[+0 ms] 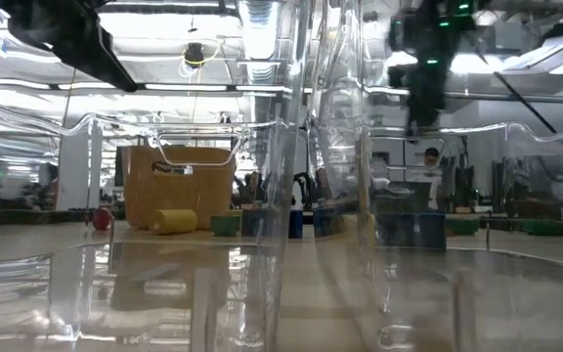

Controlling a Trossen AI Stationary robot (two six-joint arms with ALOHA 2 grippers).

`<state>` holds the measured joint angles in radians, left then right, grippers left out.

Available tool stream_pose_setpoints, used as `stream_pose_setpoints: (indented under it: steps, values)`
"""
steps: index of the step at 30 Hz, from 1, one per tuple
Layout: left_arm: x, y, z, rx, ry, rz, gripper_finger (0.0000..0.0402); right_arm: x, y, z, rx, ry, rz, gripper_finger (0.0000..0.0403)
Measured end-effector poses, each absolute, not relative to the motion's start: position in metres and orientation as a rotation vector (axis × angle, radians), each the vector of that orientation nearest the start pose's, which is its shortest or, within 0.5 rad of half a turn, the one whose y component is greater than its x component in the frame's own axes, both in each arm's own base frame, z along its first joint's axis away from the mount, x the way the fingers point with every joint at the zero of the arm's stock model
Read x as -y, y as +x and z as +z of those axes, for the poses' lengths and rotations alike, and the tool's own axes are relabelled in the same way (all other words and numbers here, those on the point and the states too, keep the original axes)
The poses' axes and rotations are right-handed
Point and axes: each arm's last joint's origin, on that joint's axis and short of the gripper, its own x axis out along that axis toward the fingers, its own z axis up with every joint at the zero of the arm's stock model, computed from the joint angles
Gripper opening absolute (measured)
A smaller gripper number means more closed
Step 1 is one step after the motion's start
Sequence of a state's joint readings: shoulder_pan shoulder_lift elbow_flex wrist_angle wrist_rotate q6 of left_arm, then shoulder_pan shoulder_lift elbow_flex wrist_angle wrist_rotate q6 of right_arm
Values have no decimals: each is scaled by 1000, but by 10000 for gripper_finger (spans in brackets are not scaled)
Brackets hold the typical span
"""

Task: Sort blocks
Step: Put the green game piece into the blue bin

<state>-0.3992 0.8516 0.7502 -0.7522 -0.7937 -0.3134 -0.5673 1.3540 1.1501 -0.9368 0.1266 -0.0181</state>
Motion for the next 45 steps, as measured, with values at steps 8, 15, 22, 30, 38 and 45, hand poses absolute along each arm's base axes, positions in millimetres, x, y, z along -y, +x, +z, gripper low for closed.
stream_pose_setpoints:
  steps: [8, 15, 22, 30, 38, 45]
  values:
    - [41, 150, 271, -644, 210, 461, 184, 98, 168, 249, -1170, 291, -594, 233]
    - [42, 150, 270, -652, 194, 441, 184, 83, 186, 201, -1342, 223, -454, 244]
    - [42, 150, 270, -660, 158, 416, 184, 95, 199, 175, -1438, 115, -337, 246]
    - [43, 149, 268, -683, 152, 397, 184, 106, 196, 173, -1457, -24, -227, 246]
    - [42, 148, 268, -690, 156, 397, 184, 122, 189, 173, -1439, 22, -261, 246]
    - [42, 148, 268, -690, 154, 398, 184, 128, 188, 173, -1409, 0, -223, 246]
